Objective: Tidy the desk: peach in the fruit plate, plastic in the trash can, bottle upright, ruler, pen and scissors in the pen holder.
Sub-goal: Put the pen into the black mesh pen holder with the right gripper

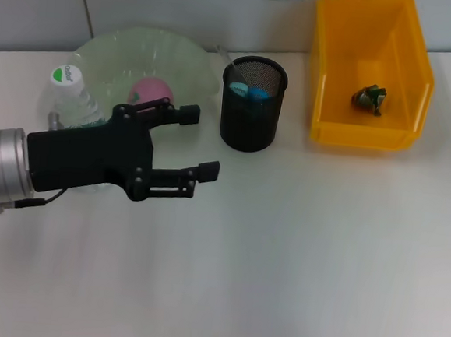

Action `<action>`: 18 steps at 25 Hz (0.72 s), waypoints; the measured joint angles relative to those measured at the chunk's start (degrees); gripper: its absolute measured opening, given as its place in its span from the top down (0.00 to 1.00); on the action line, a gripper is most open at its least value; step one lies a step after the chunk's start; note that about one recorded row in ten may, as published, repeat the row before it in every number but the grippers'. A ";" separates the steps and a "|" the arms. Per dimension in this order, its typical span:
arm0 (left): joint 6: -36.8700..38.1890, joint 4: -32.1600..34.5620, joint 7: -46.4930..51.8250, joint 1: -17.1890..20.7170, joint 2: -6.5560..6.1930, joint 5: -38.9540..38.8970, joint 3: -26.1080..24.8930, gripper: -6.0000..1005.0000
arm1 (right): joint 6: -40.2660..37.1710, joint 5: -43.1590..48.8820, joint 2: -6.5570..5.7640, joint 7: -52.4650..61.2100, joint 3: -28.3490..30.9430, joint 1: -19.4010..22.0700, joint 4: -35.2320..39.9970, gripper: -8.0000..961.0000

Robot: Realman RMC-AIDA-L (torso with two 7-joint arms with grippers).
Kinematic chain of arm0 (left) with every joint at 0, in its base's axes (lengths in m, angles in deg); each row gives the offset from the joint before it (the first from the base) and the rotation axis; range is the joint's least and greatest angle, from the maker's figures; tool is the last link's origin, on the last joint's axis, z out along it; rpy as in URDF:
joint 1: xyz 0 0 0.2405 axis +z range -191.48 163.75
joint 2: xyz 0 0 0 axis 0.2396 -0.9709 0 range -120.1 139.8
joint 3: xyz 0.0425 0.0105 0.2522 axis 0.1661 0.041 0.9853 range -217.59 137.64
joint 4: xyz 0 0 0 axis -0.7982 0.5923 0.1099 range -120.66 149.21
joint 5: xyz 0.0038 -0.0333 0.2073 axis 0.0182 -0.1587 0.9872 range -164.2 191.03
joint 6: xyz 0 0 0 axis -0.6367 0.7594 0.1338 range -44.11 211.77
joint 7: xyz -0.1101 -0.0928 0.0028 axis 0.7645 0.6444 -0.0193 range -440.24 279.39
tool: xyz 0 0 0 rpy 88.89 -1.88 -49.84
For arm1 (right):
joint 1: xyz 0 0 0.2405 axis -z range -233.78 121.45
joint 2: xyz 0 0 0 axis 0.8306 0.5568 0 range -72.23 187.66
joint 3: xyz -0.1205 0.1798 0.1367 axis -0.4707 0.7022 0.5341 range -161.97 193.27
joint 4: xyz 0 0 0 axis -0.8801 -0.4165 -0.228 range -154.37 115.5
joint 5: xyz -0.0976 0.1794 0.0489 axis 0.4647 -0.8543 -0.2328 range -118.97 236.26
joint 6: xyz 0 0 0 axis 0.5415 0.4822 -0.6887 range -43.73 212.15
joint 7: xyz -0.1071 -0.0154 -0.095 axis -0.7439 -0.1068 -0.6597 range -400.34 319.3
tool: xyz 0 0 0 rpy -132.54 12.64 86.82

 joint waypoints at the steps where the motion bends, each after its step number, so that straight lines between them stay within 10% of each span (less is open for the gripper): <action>1: 0.00 0.00 0.00 0.00 0.00 0.00 0.00 0.14 | -1.11 2.32 -0.34 1.12 0.07 -1.80 0.07 0.86; 9: 0.38 0.08 -2.57 1.60 0.94 0.12 -1.19 0.14 | -3.97 22.28 -0.69 5.04 -4.51 -15.23 -2.19 0.86; 18: 0.57 0.01 -2.53 3.28 2.12 0.10 -4.45 0.14 | 1.93 27.25 -0.75 6.00 -11.73 -20.11 -12.34 0.86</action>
